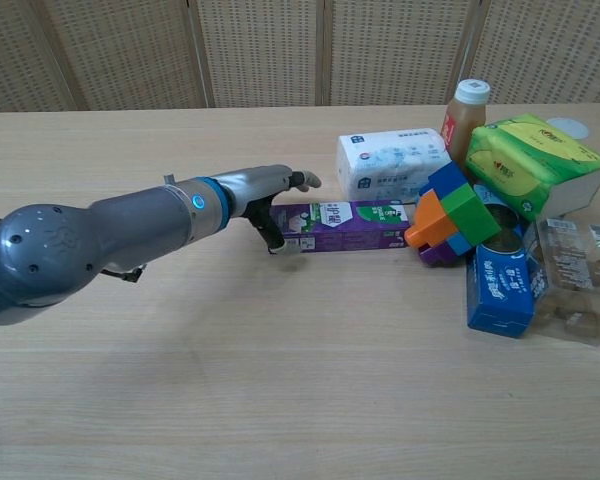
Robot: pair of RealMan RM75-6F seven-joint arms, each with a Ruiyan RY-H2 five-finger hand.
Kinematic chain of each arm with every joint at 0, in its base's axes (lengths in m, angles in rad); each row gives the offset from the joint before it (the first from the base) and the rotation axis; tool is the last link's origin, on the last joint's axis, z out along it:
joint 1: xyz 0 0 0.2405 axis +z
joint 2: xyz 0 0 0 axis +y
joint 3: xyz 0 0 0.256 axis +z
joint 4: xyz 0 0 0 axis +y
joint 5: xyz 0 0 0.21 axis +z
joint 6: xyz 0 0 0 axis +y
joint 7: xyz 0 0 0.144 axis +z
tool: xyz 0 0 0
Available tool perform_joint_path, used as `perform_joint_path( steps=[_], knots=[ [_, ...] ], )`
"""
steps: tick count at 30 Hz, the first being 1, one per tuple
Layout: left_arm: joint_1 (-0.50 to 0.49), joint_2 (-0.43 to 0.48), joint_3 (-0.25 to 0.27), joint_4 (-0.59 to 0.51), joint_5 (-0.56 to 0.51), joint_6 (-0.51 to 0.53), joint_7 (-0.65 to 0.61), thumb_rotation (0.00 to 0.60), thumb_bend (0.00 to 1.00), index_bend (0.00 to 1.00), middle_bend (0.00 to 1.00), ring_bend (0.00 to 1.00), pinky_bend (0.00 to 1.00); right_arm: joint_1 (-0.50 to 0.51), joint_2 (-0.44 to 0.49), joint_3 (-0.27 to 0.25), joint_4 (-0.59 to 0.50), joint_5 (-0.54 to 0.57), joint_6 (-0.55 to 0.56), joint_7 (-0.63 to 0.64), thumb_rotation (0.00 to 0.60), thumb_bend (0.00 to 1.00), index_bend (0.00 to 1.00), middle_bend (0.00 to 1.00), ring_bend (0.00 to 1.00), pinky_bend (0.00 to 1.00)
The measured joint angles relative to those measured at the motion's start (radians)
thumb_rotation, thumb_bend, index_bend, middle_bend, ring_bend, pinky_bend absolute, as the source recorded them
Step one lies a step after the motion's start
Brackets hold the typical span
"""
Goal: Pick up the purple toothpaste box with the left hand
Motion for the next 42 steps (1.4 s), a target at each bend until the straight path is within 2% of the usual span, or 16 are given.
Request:
perform_joint_path(
  steps=[2, 6, 10, 14, 18, 24, 30, 34, 37, 42],
  knots=[
    [-0.011, -0.025, -0.004, 0.035, 0.009, -0.002, -0.015, 0.6, 0.35, 0.2, 0.16, 0.29, 0.0, -0.003, 0.002, 0.001, 0.0, 0.001, 0.002, 0.008, 0.317, 0.03, 0.0, 0.0, 0.0, 0.0],
    [-0.031, -0.067, -0.006, 0.097, 0.017, -0.012, -0.024, 0.6, 0.35, 0.27, 0.25, 0.4, 0.02, -0.01, 0.008, 0.004, -0.002, 0.0, 0.01, 0.024, 0.316, 0.03, 0.0, 0.0, 0.0, 0.0],
    [-0.043, -0.106, -0.007, 0.142, 0.034, 0.005, -0.027, 0.6, 0.35, 0.43, 0.43, 0.58, 0.22, -0.017, 0.014, 0.006, -0.004, -0.002, 0.016, 0.034, 0.314, 0.03, 0.0, 0.0, 0.0, 0.0],
    [-0.039, -0.122, -0.006, 0.164, 0.06, 0.053, -0.026, 0.6, 0.35, 0.51, 0.53, 0.67, 0.32, -0.021, 0.018, 0.009, -0.007, -0.004, 0.02, 0.046, 0.314, 0.03, 0.0, 0.0, 0.0, 0.0],
    [-0.015, -0.098, -0.006, 0.129, 0.082, 0.087, -0.038, 0.6, 0.35, 0.52, 0.54, 0.68, 0.33, -0.02, 0.018, 0.011, -0.008, -0.006, 0.017, 0.046, 0.315, 0.03, 0.0, 0.0, 0.0, 0.0],
    [0.061, 0.029, 0.011, -0.06, 0.133, 0.166, -0.058, 0.6, 0.35, 0.53, 0.55, 0.68, 0.33, -0.003, 0.004, 0.015, -0.003, -0.011, -0.006, 0.04, 0.314, 0.03, 0.0, 0.0, 0.0, 0.0],
    [0.182, 0.244, 0.044, -0.362, 0.223, 0.31, -0.083, 0.6, 0.35, 0.53, 0.55, 0.68, 0.33, 0.025, -0.02, 0.022, 0.006, -0.013, -0.045, 0.03, 0.316, 0.03, 0.0, 0.0, 0.0, 0.0],
    [0.289, 0.418, 0.067, -0.564, 0.311, 0.446, -0.122, 0.6, 0.35, 0.54, 0.56, 0.69, 0.34, 0.046, -0.038, 0.026, 0.012, -0.011, -0.072, 0.021, 0.319, 0.03, 0.0, 0.0, 0.0, 0.0],
    [0.363, 0.516, 0.08, -0.659, 0.385, 0.547, -0.161, 0.6, 0.35, 0.55, 0.57, 0.69, 0.34, 0.062, -0.05, 0.028, 0.017, -0.012, -0.089, 0.018, 0.316, 0.03, 0.0, 0.0, 0.0, 0.0],
    [0.434, 0.593, 0.078, -0.748, 0.482, 0.671, -0.207, 0.6, 0.35, 0.55, 0.57, 0.69, 0.34, 0.074, -0.065, 0.029, 0.025, -0.024, -0.099, 0.023, 0.316, 0.03, 0.0, 0.0, 0.0, 0.0]
  ],
)
